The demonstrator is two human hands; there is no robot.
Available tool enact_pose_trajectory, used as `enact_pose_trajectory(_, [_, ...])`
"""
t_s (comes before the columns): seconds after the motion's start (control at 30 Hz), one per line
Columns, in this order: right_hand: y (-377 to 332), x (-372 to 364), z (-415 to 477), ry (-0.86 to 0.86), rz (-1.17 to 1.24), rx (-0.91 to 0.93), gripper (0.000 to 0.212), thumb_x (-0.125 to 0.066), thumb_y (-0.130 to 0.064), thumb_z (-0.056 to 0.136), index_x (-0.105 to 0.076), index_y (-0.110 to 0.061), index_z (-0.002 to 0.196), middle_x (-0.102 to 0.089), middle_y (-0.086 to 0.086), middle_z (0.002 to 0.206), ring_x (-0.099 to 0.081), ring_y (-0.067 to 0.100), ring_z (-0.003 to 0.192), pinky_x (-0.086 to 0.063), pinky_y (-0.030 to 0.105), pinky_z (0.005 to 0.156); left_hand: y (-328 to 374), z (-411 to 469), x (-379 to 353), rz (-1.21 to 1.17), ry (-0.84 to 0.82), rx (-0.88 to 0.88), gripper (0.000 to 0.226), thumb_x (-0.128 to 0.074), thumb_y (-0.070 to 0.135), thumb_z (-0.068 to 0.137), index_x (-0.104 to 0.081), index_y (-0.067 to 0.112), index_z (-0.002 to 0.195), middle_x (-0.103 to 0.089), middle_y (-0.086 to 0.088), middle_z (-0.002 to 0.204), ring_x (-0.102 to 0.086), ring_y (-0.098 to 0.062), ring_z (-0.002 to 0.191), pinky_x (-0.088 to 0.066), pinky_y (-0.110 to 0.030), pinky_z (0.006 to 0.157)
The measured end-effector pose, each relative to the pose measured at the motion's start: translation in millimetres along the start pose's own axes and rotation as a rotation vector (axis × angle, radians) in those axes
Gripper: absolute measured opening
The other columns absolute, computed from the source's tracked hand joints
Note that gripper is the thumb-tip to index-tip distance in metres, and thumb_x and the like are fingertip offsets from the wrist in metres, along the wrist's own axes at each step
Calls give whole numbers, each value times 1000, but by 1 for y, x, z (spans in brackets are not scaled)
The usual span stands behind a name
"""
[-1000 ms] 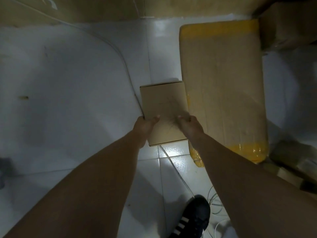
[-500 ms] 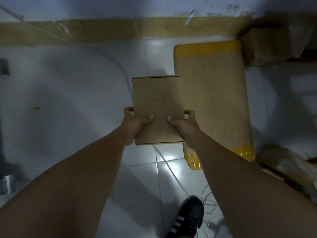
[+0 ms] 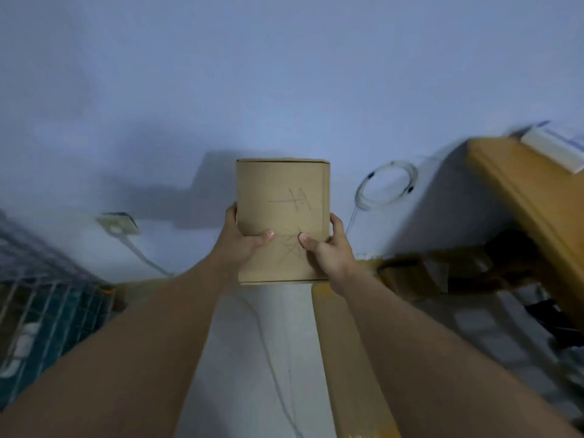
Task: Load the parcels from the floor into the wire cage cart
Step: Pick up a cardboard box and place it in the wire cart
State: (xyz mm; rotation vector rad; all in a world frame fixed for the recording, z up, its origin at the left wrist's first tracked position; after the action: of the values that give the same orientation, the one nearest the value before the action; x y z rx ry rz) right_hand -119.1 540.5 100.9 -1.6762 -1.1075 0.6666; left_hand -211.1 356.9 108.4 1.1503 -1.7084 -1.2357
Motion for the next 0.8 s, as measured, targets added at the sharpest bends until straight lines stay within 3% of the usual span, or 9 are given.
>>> enact_pose_trajectory(0.07, [-86,0,-28,7,13,96,73,-75,-16,93,-33,-37,149,-71,-1,113,-69,13,100,-56,30,85,90,-19,12,4,5,-92,95,-87,7,78,-28,20,151,-56,1,132,-64,-12,110,-60,-33,81])
enact_pose_trajectory(0.17, [-214,-3,-80,2,40,244,74,-75,-16,93,-33,-37,151,-70,-9,106,-68,10,97,-55,30,81,222,-61,31,-2,33,-244,91,-87,9,79,-31,24,149,-59,4,129,-63,-13,110,-55,-36,92])
enact_pose_trajectory(0.27, [-334,-5,-144,-24,70,388,73,-75,-18,93,-33,-40,149,-70,-9,108,-68,13,100,-56,35,83,348,-116,49,-11,59,-399,80,-84,7,82,-34,33,139,-62,10,119,-63,-4,103,-54,-27,83])
enact_pose_trajectory(0.33, [-407,-6,-187,-43,77,472,72,-75,-19,93,-33,-42,147,-69,-10,108,-68,13,99,-56,36,82,424,-154,60,-9,63,-487,78,-83,7,83,-33,37,135,-63,10,120,-64,-5,104,-55,-29,86])
enact_pose_trajectory(0.43, [-501,-8,-251,-45,82,603,75,-76,-22,92,-33,-43,149,-70,-9,111,-69,16,104,-56,43,96,521,-213,78,-20,90,-615,80,-84,8,83,-34,37,139,-63,6,127,-65,-13,112,-55,-38,96])
enact_pose_trajectory(0.63, [-637,-21,-361,-121,105,788,75,-77,-23,92,-31,-43,148,-70,-4,118,-69,20,109,-55,49,99,664,-328,115,20,206,-807,88,-82,9,86,-27,28,152,-59,12,115,-59,4,94,-50,-17,72])
enact_pose_trajectory(0.7, [-664,-32,-389,-156,105,816,74,-76,-23,93,-32,-43,148,-70,-5,117,-68,18,107,-56,46,98,690,-358,131,32,250,-823,91,-83,12,86,-26,29,154,-57,9,119,-61,-4,97,-50,-21,77])
enact_pose_trajectory(0.8, [-697,-57,-420,-206,90,842,73,-76,-23,93,-32,-42,148,-70,-5,115,-68,18,106,-56,45,98,716,-390,163,45,306,-818,96,-86,20,82,-25,34,154,-58,8,126,-61,-18,115,-51,-34,96])
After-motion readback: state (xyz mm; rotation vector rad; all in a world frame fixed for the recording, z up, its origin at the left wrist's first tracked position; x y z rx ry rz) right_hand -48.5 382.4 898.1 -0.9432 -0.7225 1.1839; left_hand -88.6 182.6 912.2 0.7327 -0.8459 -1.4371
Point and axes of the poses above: each hand's wrist, its own z-axis towards the middle knuckle, its own x-axis out of the back of the hand, y = z × x, the point moved 5 cm from there along z, towards the middle knuckle
